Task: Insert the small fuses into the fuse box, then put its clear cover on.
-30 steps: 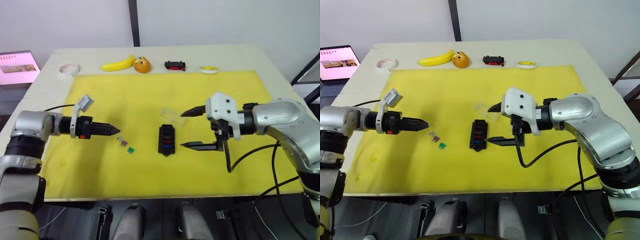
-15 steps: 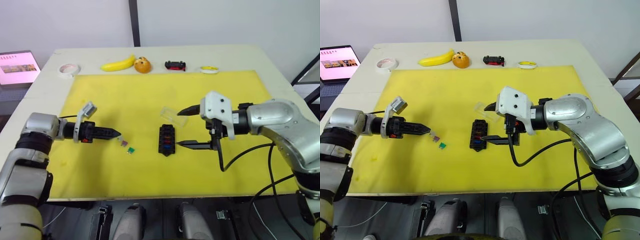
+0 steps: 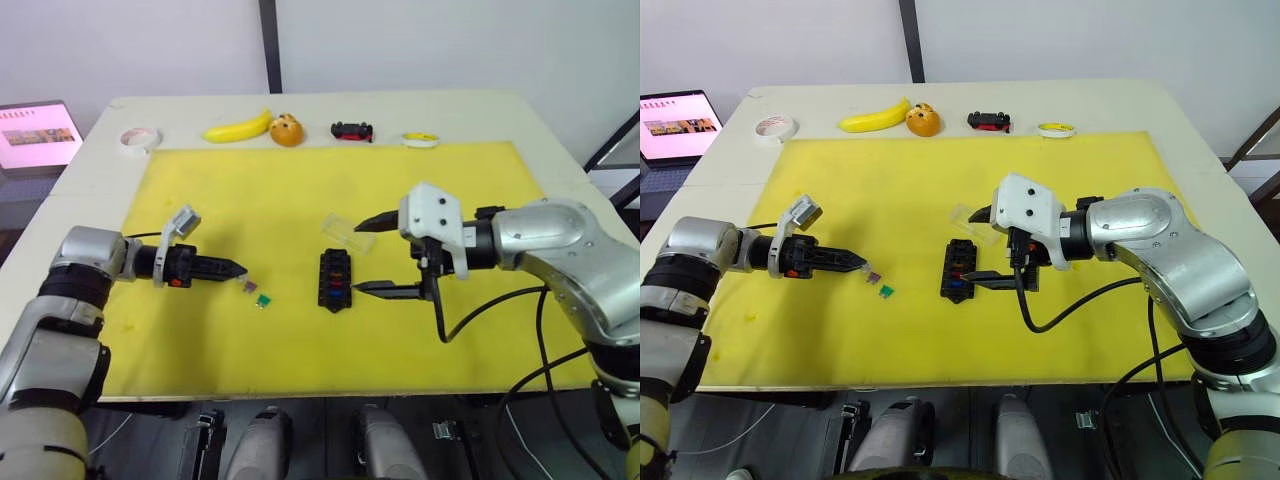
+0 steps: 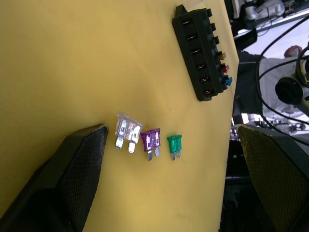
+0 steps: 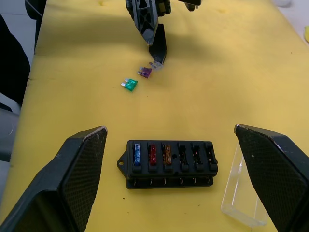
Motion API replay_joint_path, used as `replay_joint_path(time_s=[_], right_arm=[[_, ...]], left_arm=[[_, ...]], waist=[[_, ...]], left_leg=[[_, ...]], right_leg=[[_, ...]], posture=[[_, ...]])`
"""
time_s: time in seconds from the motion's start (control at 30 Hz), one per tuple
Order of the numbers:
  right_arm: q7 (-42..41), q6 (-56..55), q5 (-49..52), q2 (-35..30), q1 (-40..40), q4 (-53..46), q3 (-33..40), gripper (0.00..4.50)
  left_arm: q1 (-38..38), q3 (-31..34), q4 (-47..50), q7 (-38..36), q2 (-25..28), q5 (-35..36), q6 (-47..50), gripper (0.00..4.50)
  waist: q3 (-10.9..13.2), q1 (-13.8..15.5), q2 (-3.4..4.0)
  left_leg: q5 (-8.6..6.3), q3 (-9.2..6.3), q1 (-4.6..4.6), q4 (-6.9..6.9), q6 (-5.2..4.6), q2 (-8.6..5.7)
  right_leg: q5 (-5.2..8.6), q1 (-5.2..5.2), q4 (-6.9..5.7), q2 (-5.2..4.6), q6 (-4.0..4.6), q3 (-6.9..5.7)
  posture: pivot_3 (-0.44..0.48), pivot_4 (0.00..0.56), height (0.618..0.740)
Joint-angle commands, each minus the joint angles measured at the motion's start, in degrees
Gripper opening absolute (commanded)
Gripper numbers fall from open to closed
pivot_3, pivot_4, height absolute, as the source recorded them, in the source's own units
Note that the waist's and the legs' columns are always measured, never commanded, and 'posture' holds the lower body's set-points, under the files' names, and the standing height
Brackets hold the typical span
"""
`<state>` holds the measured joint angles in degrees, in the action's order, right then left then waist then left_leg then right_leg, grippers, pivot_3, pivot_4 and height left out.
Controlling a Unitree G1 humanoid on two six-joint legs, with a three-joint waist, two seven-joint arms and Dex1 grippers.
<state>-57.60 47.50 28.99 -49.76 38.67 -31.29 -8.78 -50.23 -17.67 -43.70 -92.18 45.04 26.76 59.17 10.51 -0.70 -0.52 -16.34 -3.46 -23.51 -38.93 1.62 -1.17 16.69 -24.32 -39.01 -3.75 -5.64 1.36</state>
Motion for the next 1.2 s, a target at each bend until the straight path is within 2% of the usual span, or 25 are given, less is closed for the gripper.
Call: replay_joint_path(time_s=[0.03, 0.27, 0.3, 0.33, 0.43, 0.87, 0.97, 1.03, 1.2], right_arm=[[0.54, -0.2, 0.02, 0.02, 1.28, -1.37, 0.51, 4.48], [0.88, 0.02, 0.03, -0.04, 1.27, -1.56, 0.42, 4.48], [0.91, 0.01, 0.02, -0.06, 1.23, -1.58, 0.42, 4.5], [0.92, -0.01, 0.0, -0.08, 1.21, -1.58, 0.41, 4.5], [0.91, -0.09, -0.05, -0.11, 1.23, -1.54, 0.36, 4.5], [0.72, -0.93, -0.8, 0.17, 1.43, -0.81, -0.36, 4.5], [0.62, -1.13, -0.88, 0.16, 1.55, -0.69, -0.55, 4.5], [0.53, -1.29, -0.9, 0.1, 1.6, -0.61, -0.65, 4.5], [0.34, -1.48, -0.95, 0.12, 1.84, -0.42, -0.86, 4.5]], left_arm=[[1.25, -2.17, 1.52, -0.32, -1.04, 0.87, 0.36, 4.5], [2.08, -3.06, 2.43, -0.32, -0.75, 1.2, 0.3, 4.5], [2.12, -3.12, 2.29, -0.32, -0.71, 0.94, 0.13, 3.98], [2.2, -3.2, 2.21, -0.32, -0.66, 0.72, -0.08, 3.76], [2.66, -3.54, 2.22, -0.32, -0.2, 0.33, -1.03, 2.28], [3.14, -2.29, -1.82, -0.32, 0.2, -2.35, -4.4, 2.28], [3.2, -1.75, -2.65, -0.32, 0.13, -2.89, -4.89, 1.45], [3.29, -1.25, -2.99, -0.32, 0.21, -3.13, -5.14, 0.53], [3.53, -0.01, -3.66, -0.32, 0.65, -3.35, -5.3, 0.53]], waist=[[0.0, 0.0, 0.0], [0.0, -0.01, 0.0], [0.0, -0.01, 0.0], [0.0, -0.05, 0.0], [0.0, -0.24, 0.0], [-0.01, -0.31, 0.0], [-0.01, -0.45, 0.0], [-0.01, -0.48, 0.0], [-0.01, -0.5, 0.0]], left_leg=[[0.0, 0.0, 0.0, 0.0, 0.0, 0.0], [0.0, 0.0, 0.0, 0.0, 0.0, 0.0], [0.0, 0.0, 0.0, 0.0, 0.0, 0.0], [0.0, 0.0, 0.0, 0.0, 0.0, 0.0], [0.0, 0.01, 0.0, 0.0, 0.0, 0.0], [0.0, 0.0, 0.01, 0.0, 0.0, 0.0], [0.0, 0.0, 0.01, 0.0, 0.0, 0.01], [0.0, 0.01, 0.01, 0.0, -0.01, 0.01], [0.0, 0.0, 0.02, 0.01, -0.01, 0.01]], right_leg=[[0.0, 0.0, 0.0, -0.01, 0.0, 0.0], [0.0, 0.01, 0.0, -0.03, 0.0, 0.0], [0.0, 0.01, 0.0, -0.03, 0.0, 0.0], [0.0, 0.01, 0.0, -0.03, 0.0, 0.0], [0.0, 0.0, 0.0, -0.03, 0.0, 0.0], [0.0, -0.01, 0.0, 0.05, 0.0, 0.0], [0.0, -0.01, 0.0, 0.08, 0.0, 0.0], [0.0, -0.02, 0.0, 0.09, 0.0, 0.0], [0.0, -0.02, -0.01, 0.09, 0.0, 0.0]], posture=[[0.0, 0.15, 0.74], [0.0, 0.15, 0.74], [0.0, 0.15, 0.74], [0.0, 0.15, 0.74], [0.0, 0.15, 0.74], [0.0, 0.15, 0.74], [0.0, 0.15, 0.74], [0.0, 0.15, 0.74], [0.0, 0.15, 0.74]])
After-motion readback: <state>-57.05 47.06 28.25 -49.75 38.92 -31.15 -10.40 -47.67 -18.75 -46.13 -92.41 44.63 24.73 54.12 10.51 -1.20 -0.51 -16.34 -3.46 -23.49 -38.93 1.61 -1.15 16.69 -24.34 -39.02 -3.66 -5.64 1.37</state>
